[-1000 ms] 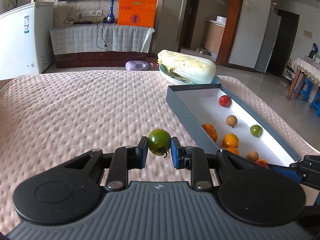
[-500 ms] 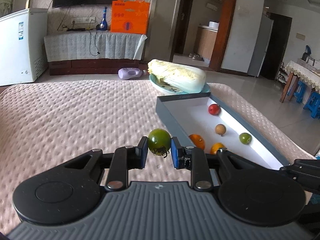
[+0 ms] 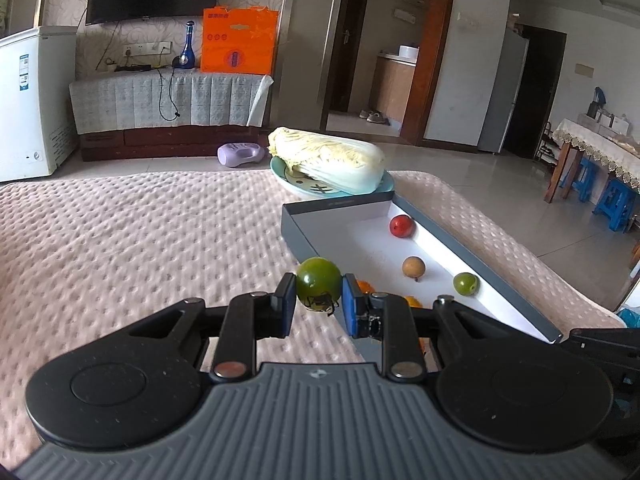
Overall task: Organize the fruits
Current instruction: 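Carry the held green fruit and red apple over the grey box, then lower the green fruit into the box and open the left tool while the right tool holds its apple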
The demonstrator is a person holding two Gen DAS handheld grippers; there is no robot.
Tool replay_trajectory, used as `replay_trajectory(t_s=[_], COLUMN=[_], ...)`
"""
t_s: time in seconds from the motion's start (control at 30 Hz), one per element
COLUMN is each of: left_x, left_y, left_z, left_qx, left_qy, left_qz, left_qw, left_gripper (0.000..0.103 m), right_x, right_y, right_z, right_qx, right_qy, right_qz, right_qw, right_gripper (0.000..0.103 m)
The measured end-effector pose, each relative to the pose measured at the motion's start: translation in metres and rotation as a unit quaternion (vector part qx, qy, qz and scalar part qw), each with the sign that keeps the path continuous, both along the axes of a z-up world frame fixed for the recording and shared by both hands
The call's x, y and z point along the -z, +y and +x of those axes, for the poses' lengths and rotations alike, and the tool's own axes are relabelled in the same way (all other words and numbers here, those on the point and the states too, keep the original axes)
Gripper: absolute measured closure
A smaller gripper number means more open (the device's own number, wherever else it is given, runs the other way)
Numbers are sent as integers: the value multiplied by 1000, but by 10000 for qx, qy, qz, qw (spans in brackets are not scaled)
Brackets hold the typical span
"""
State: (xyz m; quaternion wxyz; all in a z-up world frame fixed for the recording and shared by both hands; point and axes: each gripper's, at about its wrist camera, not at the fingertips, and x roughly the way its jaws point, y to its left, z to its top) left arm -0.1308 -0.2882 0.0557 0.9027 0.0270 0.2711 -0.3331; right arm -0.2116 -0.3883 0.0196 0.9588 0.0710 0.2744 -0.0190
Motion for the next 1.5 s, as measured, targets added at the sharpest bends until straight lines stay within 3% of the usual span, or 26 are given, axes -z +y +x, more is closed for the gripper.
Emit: replay_trajectory(t_s=[0.53,0.93,1.5], left_x=[-5,8,11], left_y=[-49,-89,-95], left_z=[-13,-1,1], left_qx=[525,692,784], left_qy=[-123,54,7], left_qz=[-188,-187,-360], left_qw=[9984,9974,9963], left_gripper=[74,74,73], right_x=[3,9,12], right_y=[-20,-36,-41], right_z=[-7,-8,-8], right_qx=[345,643,797], right_qy=[117,378,447], right_qz=[-57,-116,-87], right_qw=[9993,9971,9958], right_gripper=[65,65,65])
